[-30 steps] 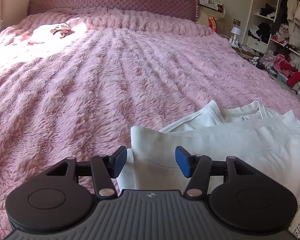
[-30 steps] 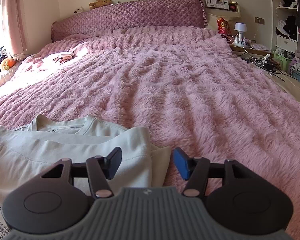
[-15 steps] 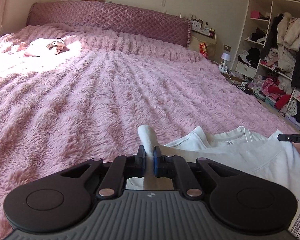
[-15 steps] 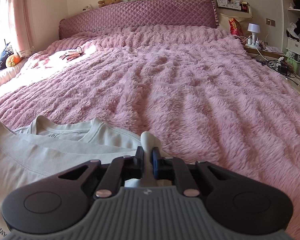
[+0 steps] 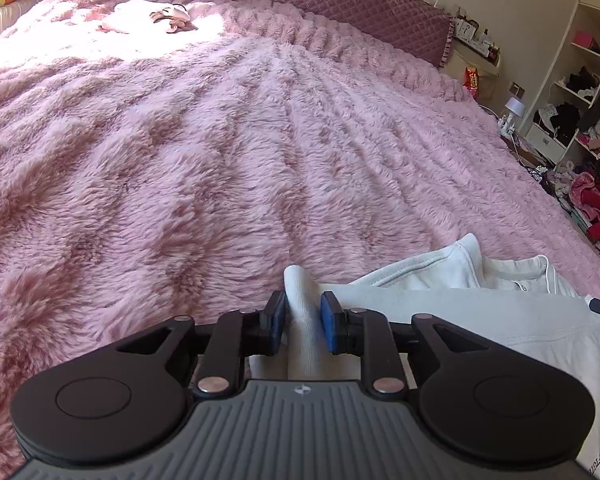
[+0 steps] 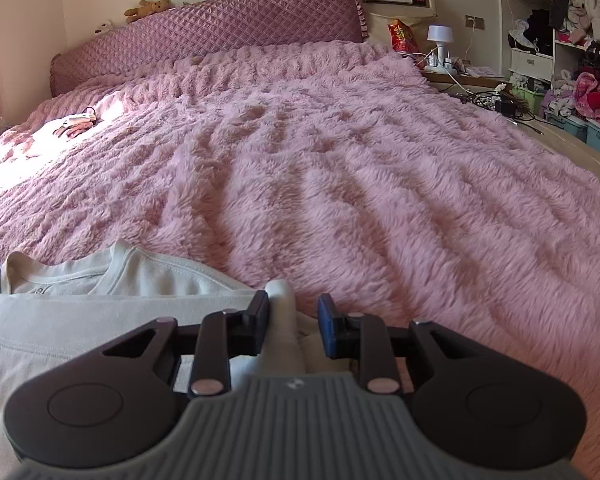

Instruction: Fold small clothes

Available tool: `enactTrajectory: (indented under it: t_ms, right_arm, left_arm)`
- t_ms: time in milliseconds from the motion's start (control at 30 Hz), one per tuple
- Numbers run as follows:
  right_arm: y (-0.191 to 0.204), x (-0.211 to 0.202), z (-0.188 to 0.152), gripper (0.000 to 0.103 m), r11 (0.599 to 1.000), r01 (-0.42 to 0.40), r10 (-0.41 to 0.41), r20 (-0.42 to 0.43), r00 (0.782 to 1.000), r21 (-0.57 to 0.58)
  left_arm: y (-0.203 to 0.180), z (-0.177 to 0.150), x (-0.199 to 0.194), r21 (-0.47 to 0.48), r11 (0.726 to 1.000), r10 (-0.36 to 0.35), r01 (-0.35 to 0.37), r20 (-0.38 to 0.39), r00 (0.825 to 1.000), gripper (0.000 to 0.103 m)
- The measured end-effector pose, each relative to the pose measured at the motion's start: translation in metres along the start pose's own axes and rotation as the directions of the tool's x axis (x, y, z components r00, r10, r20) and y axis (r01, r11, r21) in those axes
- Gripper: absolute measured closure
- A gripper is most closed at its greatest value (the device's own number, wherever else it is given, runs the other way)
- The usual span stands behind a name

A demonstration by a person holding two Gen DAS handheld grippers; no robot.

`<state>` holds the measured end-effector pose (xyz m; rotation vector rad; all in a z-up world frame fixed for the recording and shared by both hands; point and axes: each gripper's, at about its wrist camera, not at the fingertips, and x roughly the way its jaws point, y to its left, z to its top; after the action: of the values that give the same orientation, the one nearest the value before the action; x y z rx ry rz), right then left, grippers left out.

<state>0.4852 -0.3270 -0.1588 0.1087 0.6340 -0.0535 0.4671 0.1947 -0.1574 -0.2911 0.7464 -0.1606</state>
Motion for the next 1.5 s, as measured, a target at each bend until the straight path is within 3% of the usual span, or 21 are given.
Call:
enactTrajectory:
  t_ms: [133,333,433,533,667,767,900,1033,1133,1267,1433,1500]
  right_arm:
    - [0.004,-0.035,0.001,0.072,1.0,0.017,-0.016,0.05,0.999,-0.014]
    - [0.018,-0.119,-0.023,0.07,0.989,-0.15,0.149,0.085,0.985,0.006]
    - [0.032,-0.16,-0.048,0.069,0.976,-0.217,0.219,0.08,0.973,-0.024]
    - [0.046,-0.194,-0.076,0.067,0.965,-0.25,0.255,0.051,0.966,-0.082]
    - [0.053,-0.21,-0.109,0.064,0.963,-0.233,0.236,0.003,0.972,-0.133]
    - [0.044,-0.204,-0.126,0.065,0.982,-0.186,0.183,-0.059,0.981,-0.041]
    - [0.039,-0.197,-0.146,0.066,0.994,-0.081,0.073,-0.11,0.991,-0.069]
    - [0.028,-0.199,-0.155,0.066,0.996,-0.071,0.065,-0.115,0.991,-0.045]
    - [0.028,-0.203,-0.151,0.066,0.998,-0.045,0.038,-0.124,0.992,-0.048]
    - [0.047,-0.224,-0.139,0.064,0.997,-0.008,0.003,-0.06,0.998,-0.081]
    - [0.106,-0.247,-0.127,0.055,0.979,-0.12,0.118,-0.02,0.993,-0.165]
    - [0.147,-0.254,-0.129,0.053,0.954,-0.174,0.175,-0.017,0.984,-0.246]
  left_arm:
    - [0.009,0.005,-0.028,-0.008,1.0,-0.01,0.01,0.03,0.999,0.064]
    - [-0.003,-0.02,-0.104,-0.01,0.991,-0.131,0.132,0.081,0.988,0.064]
    - [-0.023,-0.048,-0.141,0.037,0.984,-0.178,0.175,0.082,0.981,0.051]
    - [-0.043,-0.078,-0.16,0.095,0.978,-0.191,0.186,0.04,0.981,0.045]
    - [-0.053,-0.111,-0.157,0.134,0.976,-0.17,0.173,-0.034,0.985,0.04]
    - [-0.046,-0.127,-0.14,0.09,0.988,-0.115,0.124,-0.099,0.988,0.04]
    - [-0.033,-0.141,-0.129,0.043,0.994,-0.099,0.104,-0.097,0.99,0.04]
    - [-0.037,-0.143,-0.128,0.072,0.993,-0.085,0.092,-0.097,0.992,0.04]
    - [-0.035,-0.137,-0.134,0.034,0.994,-0.102,0.106,-0.102,0.989,0.04]
    - [-0.027,-0.123,-0.161,-0.019,0.987,-0.157,0.157,-0.023,0.987,0.04]
    - [-0.004,-0.099,-0.172,-0.104,0.978,-0.183,0.182,-0.001,0.983,0.037]
    - [0.007,-0.09,-0.17,-0.129,0.974,-0.185,0.184,0.002,0.983,0.034]
